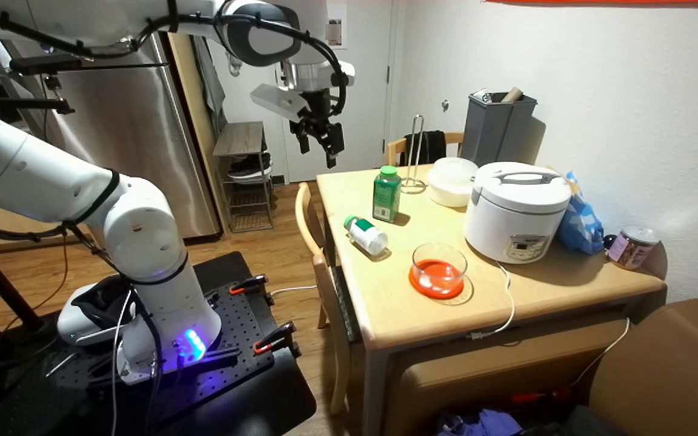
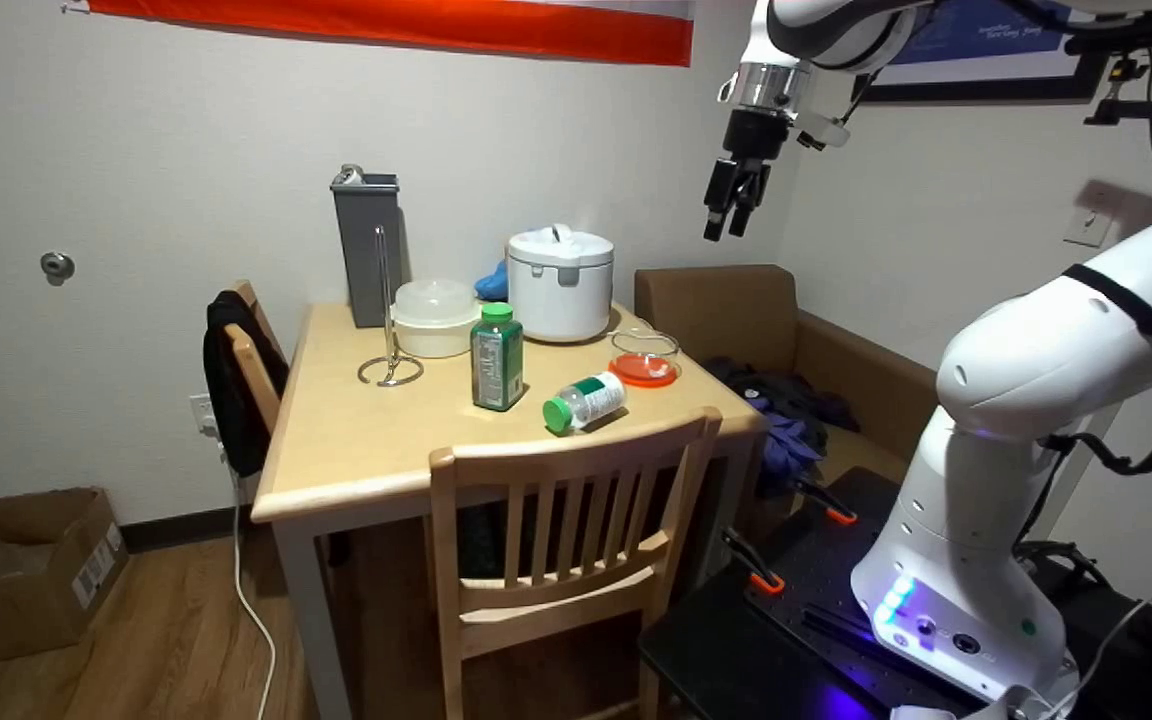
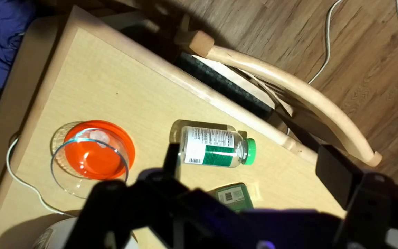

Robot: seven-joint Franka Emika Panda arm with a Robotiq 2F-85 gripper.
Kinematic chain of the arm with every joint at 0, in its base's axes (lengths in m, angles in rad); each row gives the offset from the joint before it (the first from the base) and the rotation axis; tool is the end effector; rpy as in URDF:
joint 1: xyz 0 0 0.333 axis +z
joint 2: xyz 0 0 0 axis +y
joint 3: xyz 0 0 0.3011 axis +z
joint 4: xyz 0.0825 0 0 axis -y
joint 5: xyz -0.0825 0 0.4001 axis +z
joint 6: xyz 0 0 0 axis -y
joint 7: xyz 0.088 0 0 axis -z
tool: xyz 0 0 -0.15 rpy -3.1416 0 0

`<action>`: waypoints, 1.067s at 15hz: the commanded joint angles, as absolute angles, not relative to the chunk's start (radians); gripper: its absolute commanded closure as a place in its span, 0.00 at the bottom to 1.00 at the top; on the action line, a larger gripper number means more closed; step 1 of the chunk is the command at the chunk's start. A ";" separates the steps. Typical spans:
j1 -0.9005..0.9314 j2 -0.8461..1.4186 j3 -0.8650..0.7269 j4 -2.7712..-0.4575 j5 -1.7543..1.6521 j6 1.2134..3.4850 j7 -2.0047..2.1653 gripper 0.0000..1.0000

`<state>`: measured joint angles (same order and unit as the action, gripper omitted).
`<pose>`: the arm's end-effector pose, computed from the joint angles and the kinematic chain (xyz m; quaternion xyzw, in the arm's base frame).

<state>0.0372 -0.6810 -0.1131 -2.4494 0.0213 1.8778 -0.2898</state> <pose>0.3865 -0.0277 0.4803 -0.9910 -0.1144 -0.0600 0.0362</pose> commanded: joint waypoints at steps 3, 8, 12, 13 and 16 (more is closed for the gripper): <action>0.101 -0.604 -0.082 -2.419 0.055 1.902 -0.313 0.00; 0.150 -0.495 -0.066 -2.410 0.058 1.956 -0.370 0.00; 0.152 -0.433 -0.099 -2.415 0.052 1.972 -0.535 0.00; 0.156 -0.422 -0.109 -2.411 0.053 1.960 -0.593 0.00; 0.156 -0.383 -0.126 -2.387 0.057 1.916 -0.754 0.00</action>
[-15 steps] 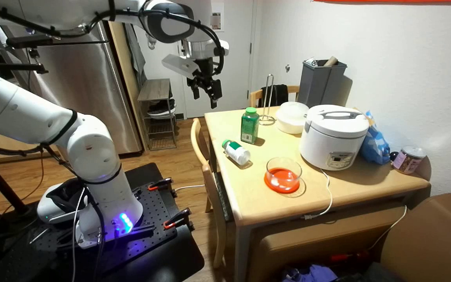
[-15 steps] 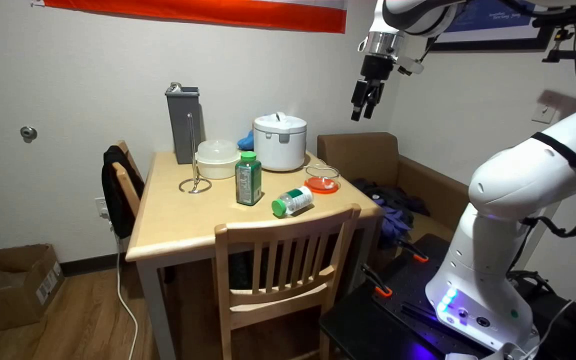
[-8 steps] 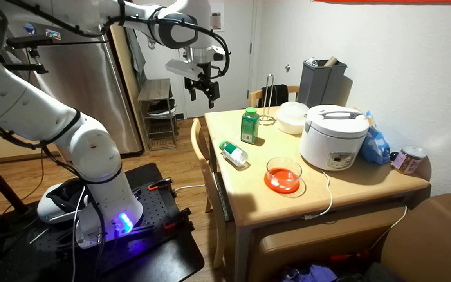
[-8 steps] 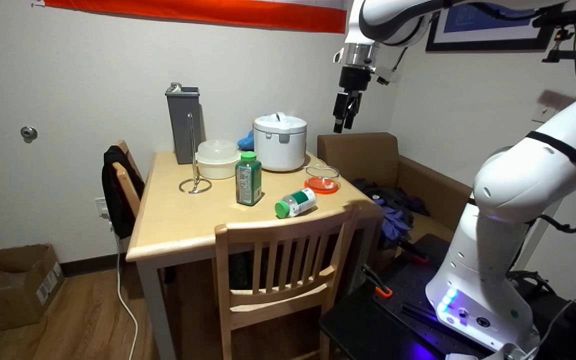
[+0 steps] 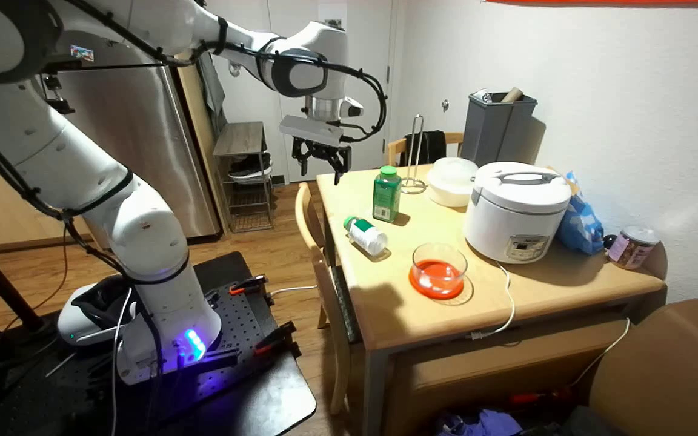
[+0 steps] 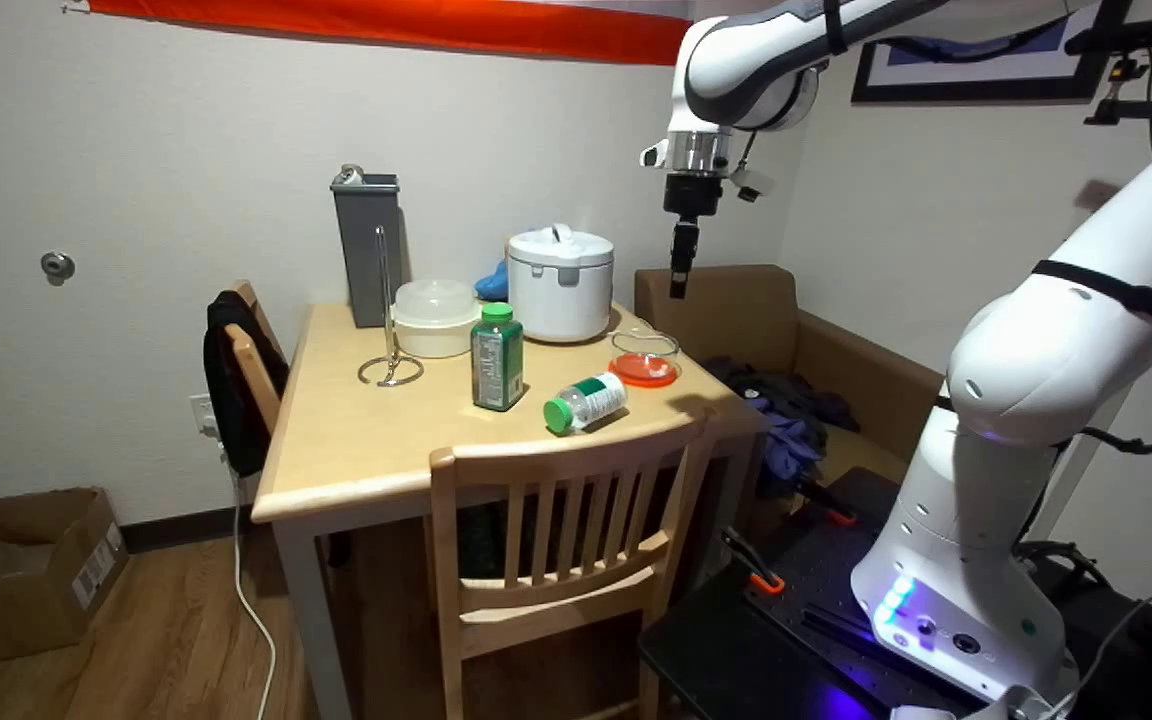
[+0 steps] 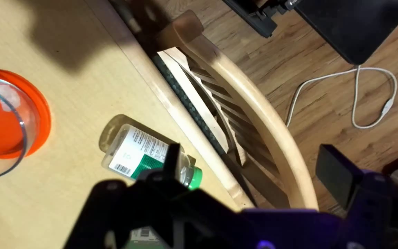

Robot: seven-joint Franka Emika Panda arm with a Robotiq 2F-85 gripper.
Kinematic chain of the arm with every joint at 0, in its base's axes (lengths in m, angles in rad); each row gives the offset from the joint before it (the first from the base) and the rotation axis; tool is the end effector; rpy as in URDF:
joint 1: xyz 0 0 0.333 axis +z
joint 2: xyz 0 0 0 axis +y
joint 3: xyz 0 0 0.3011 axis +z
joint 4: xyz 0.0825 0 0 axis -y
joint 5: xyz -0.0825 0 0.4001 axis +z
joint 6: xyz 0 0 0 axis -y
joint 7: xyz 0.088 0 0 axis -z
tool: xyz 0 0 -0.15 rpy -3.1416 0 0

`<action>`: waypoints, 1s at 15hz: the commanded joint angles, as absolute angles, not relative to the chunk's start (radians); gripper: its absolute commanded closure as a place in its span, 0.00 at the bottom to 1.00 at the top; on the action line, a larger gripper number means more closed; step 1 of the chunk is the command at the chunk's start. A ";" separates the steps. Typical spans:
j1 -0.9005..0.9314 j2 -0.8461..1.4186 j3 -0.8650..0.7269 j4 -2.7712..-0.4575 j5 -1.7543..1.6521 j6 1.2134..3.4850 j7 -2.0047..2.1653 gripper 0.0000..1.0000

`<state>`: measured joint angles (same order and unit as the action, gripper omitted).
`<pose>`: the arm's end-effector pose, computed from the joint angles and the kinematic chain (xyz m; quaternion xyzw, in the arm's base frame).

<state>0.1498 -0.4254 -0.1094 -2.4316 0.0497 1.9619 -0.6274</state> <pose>0.4293 0.0240 0.3929 -0.9451 -0.3229 0.0096 0.0501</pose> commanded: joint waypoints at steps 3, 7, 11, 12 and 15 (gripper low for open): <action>0.155 -0.359 -0.120 -2.375 0.068 1.890 -0.872 0.00; 0.146 -0.344 -0.100 -2.359 0.068 1.822 -0.972 0.00; 0.128 -0.355 -0.088 -2.382 0.065 1.853 -0.939 0.00; 0.126 -0.355 -0.088 -2.380 0.064 1.851 -0.939 0.00; 0.134 -0.363 -0.095 -2.393 0.088 1.887 -0.984 0.00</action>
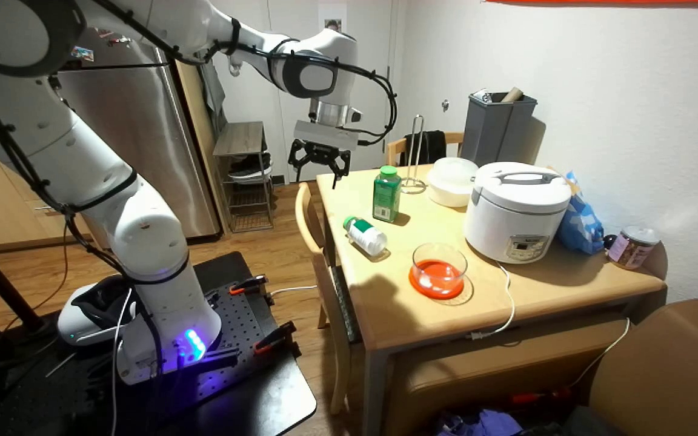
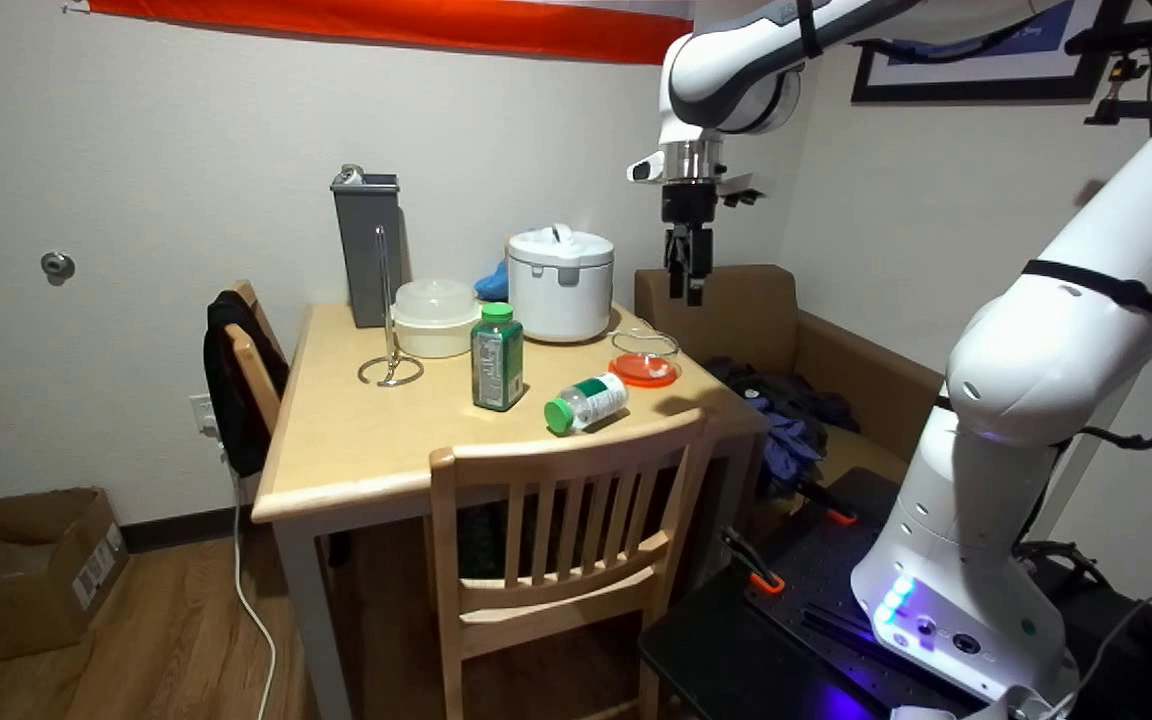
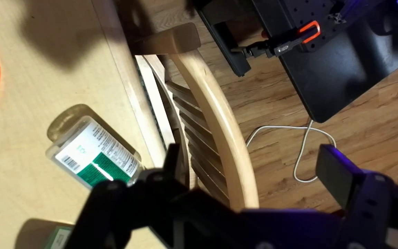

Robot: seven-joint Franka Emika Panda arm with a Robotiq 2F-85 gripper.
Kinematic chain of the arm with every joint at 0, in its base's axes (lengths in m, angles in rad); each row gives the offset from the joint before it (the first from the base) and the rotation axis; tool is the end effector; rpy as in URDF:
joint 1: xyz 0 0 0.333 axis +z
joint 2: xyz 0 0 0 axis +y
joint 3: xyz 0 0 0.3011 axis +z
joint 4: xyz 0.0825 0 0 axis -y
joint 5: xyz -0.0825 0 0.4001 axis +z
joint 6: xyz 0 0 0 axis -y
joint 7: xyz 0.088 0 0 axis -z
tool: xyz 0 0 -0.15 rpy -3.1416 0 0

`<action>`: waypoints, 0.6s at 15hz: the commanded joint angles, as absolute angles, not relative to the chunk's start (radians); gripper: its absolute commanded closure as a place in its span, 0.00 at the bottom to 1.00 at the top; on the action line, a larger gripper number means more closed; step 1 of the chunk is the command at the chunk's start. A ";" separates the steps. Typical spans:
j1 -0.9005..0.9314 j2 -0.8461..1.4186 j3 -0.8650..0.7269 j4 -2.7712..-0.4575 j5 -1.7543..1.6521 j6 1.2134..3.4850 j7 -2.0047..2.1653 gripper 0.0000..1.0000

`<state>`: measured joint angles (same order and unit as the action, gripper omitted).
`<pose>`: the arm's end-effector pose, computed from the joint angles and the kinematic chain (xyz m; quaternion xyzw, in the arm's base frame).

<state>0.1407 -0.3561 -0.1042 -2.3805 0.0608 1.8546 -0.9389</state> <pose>0.4291 0.0240 0.3798 -0.8821 -0.4609 0.0573 0.0790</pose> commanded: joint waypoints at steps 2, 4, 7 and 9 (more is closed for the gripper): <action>0.146 -0.361 -0.100 -2.407 0.112 1.947 -1.060 0.00; 0.157 -0.352 -0.105 -2.417 0.156 1.995 -1.157 0.00; 0.167 -0.325 -0.109 -2.421 0.222 2.042 -1.299 0.00; 0.162 -0.293 -0.106 -2.415 0.260 2.065 -1.368 0.00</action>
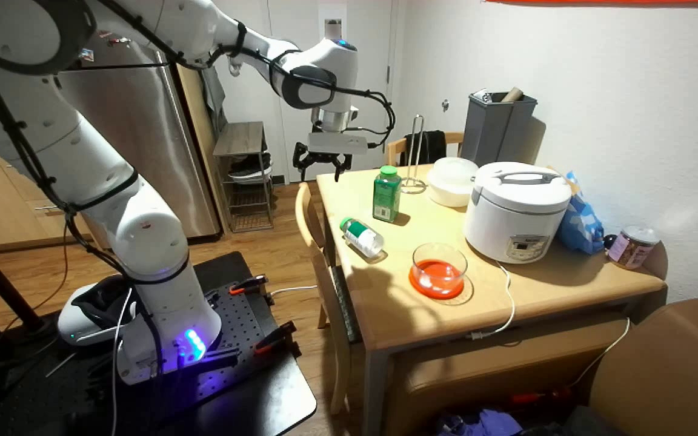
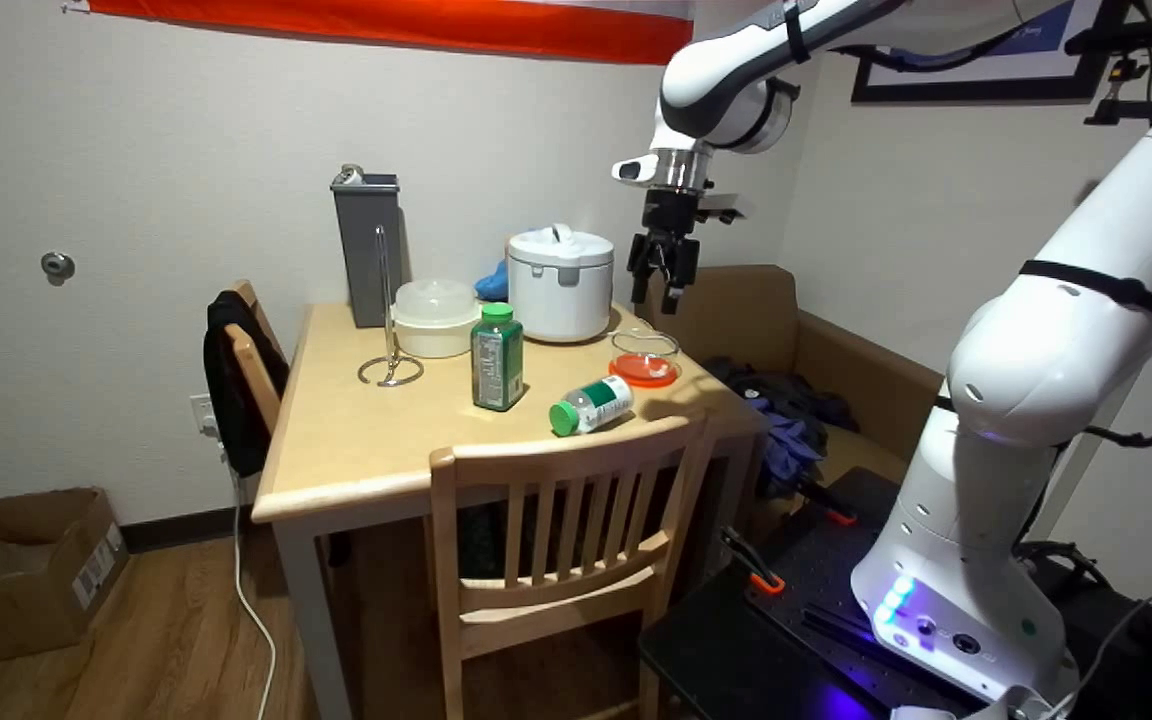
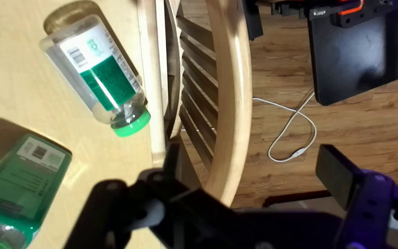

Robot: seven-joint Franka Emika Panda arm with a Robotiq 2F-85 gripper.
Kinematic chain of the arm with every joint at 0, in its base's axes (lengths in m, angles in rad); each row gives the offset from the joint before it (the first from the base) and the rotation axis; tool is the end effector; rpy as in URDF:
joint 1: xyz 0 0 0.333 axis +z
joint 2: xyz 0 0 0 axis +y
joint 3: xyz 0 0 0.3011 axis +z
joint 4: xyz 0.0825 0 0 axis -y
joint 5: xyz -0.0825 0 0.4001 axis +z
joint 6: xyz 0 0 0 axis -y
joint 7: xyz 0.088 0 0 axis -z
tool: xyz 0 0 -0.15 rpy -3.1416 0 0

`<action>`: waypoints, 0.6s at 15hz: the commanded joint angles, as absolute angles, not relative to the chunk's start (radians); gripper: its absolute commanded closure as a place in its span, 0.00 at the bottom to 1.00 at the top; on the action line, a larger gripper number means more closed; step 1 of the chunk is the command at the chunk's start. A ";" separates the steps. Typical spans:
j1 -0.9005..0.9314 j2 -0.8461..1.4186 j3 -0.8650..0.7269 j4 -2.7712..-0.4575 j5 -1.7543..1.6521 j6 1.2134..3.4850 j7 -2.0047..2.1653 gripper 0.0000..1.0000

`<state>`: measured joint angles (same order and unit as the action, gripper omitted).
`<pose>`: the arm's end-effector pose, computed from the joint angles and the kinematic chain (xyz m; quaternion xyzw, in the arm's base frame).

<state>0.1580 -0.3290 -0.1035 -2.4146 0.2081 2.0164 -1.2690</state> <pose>0.4462 0.0459 0.3654 -0.8104 -0.5746 -0.0321 0.1099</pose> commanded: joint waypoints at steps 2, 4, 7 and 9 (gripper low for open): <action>0.144 -0.251 -0.087 -2.401 0.272 2.100 -1.340 0.00; 0.121 -0.212 -0.073 -2.385 0.283 2.164 -1.208 0.00; 0.104 -0.172 -0.065 -2.361 0.274 2.248 -1.063 0.00; 0.093 -0.145 -0.061 -2.344 0.265 2.305 -0.964 0.00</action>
